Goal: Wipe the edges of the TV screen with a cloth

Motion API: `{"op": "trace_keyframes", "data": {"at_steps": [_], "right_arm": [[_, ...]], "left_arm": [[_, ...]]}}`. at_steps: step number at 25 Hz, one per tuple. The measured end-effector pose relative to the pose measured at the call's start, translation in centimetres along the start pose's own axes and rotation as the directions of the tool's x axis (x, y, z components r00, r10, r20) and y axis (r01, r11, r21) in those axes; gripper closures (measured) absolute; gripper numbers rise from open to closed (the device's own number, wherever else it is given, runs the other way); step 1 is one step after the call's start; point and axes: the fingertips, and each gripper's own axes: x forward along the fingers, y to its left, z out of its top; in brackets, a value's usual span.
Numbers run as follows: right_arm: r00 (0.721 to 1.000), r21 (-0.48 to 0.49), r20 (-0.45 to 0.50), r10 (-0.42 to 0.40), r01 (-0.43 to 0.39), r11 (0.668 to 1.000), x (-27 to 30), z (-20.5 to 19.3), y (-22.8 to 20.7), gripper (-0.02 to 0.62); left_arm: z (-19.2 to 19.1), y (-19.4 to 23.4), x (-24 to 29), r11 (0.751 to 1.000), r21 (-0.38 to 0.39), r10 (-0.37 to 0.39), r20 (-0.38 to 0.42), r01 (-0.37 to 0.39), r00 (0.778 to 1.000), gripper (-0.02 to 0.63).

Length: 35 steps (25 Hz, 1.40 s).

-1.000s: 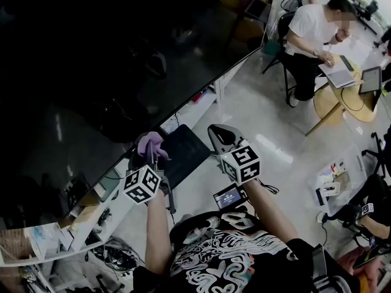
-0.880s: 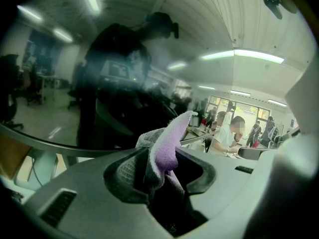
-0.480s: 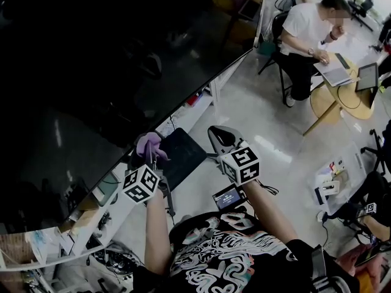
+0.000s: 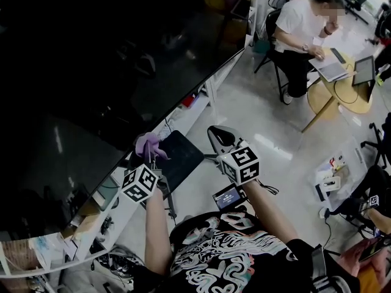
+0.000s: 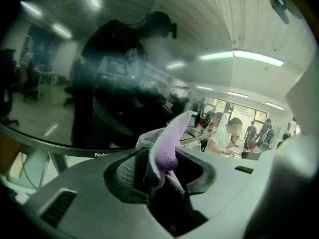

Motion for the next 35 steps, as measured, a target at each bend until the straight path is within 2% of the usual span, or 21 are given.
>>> {"op": "trace_keyframes", "data": {"at_steps": [24,28,35], "right_arm": [[0.997,0.004,0.018,-0.072,0.072,0.997,-2.7,0.4,-3.0,0.559],[0.996,0.030,0.035,-0.081,0.080,0.996,-3.7,0.9,-3.6,0.560],[0.993,0.011,0.044,-0.111,0.111,0.994,-4.6,1.2,-3.8,0.559]], "left_arm": [[-0.3,-3.3,2.9,0.998,-0.024,-0.061,-0.015,0.061,0.998,0.453],[-0.3,-3.9,3.3,0.999,-0.003,-0.049,-0.013,0.049,0.999,0.453],[-0.4,-4.4,3.6,0.998,0.006,-0.059,-0.024,0.059,0.998,0.453]]}}
